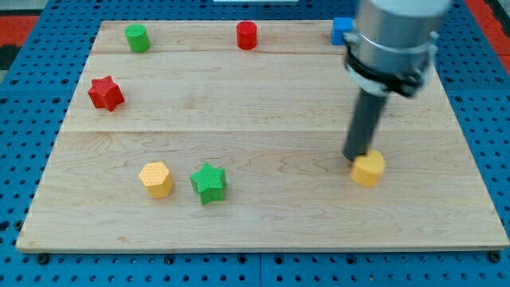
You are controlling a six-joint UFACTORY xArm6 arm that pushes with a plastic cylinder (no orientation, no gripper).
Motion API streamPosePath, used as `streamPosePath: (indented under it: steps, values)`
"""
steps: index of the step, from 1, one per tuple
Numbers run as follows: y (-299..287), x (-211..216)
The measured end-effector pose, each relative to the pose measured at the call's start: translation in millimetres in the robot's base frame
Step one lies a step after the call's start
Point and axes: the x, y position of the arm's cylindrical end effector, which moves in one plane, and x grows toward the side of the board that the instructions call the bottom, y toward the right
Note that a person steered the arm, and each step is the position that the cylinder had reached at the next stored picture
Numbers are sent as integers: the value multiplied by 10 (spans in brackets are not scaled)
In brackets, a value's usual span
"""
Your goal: Place the green star at the bottom left corner of the board
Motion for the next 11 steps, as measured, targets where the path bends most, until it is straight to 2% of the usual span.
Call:
streamPosePath:
  steps: [1, 3, 5, 6, 8, 9, 10, 11]
  values:
    - [210, 212]
    - [-61, 156]
    - [-65, 157]
    - [-466, 155]
    - [-1637, -135]
    - [-1819, -288]
    - [-1628, -166]
    - [-1738, -16]
